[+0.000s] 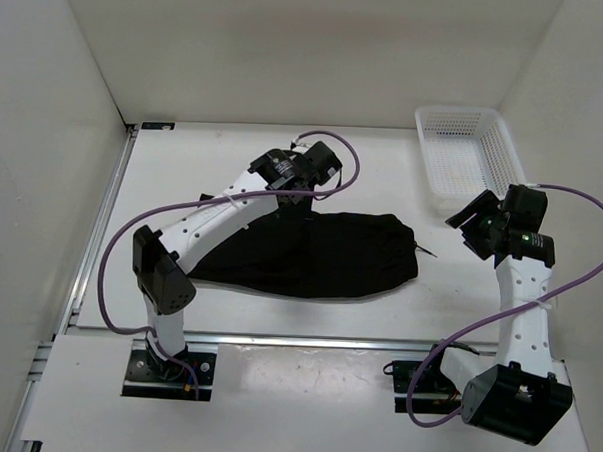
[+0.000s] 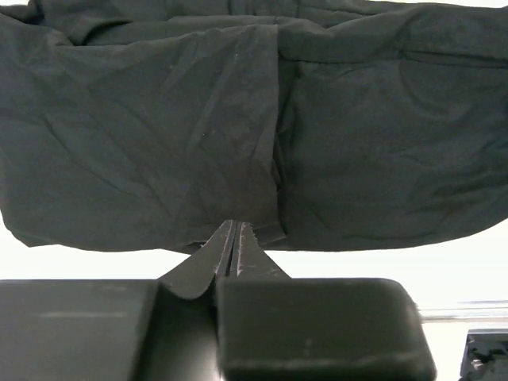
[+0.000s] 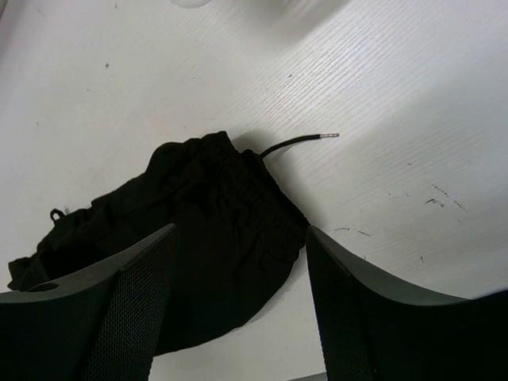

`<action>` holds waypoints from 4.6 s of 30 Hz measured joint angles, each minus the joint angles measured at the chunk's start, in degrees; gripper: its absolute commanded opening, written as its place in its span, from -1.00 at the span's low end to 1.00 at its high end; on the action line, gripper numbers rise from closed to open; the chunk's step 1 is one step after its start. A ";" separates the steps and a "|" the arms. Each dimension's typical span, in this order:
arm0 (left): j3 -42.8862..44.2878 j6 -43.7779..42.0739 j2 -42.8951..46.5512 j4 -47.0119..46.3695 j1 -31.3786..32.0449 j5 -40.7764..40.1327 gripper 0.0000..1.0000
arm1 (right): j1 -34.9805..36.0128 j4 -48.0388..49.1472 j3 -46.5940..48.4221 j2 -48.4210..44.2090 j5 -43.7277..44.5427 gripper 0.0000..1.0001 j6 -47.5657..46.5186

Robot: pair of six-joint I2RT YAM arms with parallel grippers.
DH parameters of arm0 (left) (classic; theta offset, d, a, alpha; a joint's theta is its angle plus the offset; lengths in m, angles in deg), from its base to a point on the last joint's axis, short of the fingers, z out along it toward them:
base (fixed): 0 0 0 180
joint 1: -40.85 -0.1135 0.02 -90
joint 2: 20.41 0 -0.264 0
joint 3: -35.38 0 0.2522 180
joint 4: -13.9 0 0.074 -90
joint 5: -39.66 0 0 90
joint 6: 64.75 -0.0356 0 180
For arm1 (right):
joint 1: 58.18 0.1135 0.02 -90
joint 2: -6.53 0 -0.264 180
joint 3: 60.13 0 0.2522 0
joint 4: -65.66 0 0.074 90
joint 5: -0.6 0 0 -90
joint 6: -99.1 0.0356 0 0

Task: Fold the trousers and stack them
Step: Fold the trousers

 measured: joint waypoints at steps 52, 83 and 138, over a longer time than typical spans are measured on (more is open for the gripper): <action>-37.44 -13.55 -2.91 -25.44 -52.72 23.54 0.60 | 0.00 -1.64 -0.96 -0.94 -1.92 0.50 -0.68; -2.80 -5.31 13.55 -2.19 -42.91 0.74 -0.79 | 0.00 -1.66 -0.96 -0.94 -1.92 0.50 -0.66; -36.72 -1.14 -1.16 -21.94 -55.56 14.95 -0.47 | 60.87 12.50 48.59 71.69 -4.28 0.14 -3.21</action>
